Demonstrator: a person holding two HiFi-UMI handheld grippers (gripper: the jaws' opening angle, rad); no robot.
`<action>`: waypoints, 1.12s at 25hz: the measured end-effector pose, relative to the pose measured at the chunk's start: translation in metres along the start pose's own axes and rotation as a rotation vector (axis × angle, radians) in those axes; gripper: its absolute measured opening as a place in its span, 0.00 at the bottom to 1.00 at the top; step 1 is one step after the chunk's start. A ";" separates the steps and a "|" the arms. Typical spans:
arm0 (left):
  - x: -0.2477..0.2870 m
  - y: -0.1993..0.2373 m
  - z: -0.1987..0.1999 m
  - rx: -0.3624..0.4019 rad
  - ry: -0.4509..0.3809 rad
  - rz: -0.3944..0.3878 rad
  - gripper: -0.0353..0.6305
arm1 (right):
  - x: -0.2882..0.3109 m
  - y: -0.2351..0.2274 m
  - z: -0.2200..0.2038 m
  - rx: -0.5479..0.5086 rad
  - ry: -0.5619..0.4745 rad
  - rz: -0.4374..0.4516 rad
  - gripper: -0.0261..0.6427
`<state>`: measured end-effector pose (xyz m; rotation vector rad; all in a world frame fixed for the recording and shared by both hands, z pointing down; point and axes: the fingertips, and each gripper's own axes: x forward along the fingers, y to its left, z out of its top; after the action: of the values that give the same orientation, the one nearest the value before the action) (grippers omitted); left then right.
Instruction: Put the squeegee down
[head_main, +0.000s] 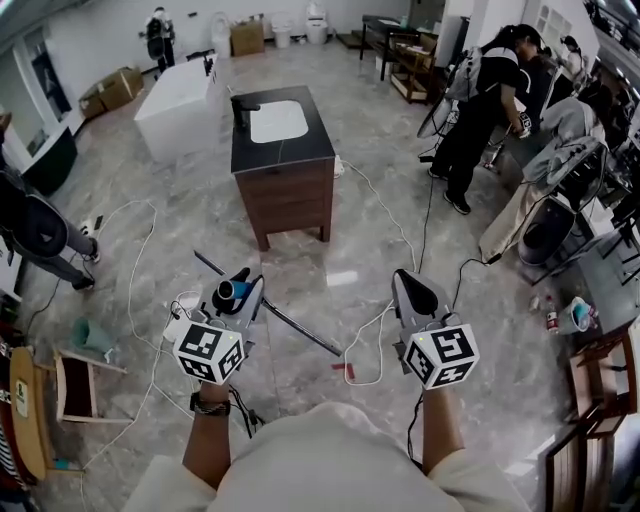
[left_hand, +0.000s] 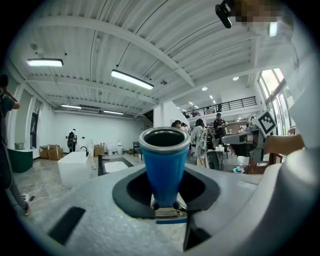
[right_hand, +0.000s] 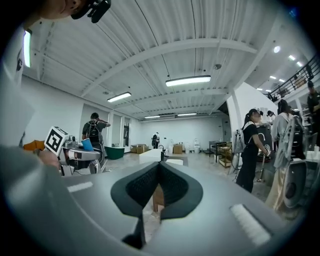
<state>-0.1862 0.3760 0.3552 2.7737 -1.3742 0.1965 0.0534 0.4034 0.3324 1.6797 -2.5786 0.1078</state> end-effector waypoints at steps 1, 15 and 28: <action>0.001 -0.003 -0.001 -0.002 0.003 0.003 0.22 | -0.002 -0.002 -0.001 -0.005 0.003 0.006 0.05; 0.033 -0.038 0.001 0.010 0.032 -0.031 0.22 | -0.017 -0.030 -0.004 -0.006 -0.039 0.049 0.05; 0.128 0.036 0.010 0.017 -0.008 -0.060 0.22 | 0.083 -0.077 -0.005 0.014 0.014 0.002 0.05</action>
<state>-0.1371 0.2521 0.3617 2.8286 -1.2951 0.1958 0.0902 0.2976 0.3469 1.6749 -2.5758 0.1378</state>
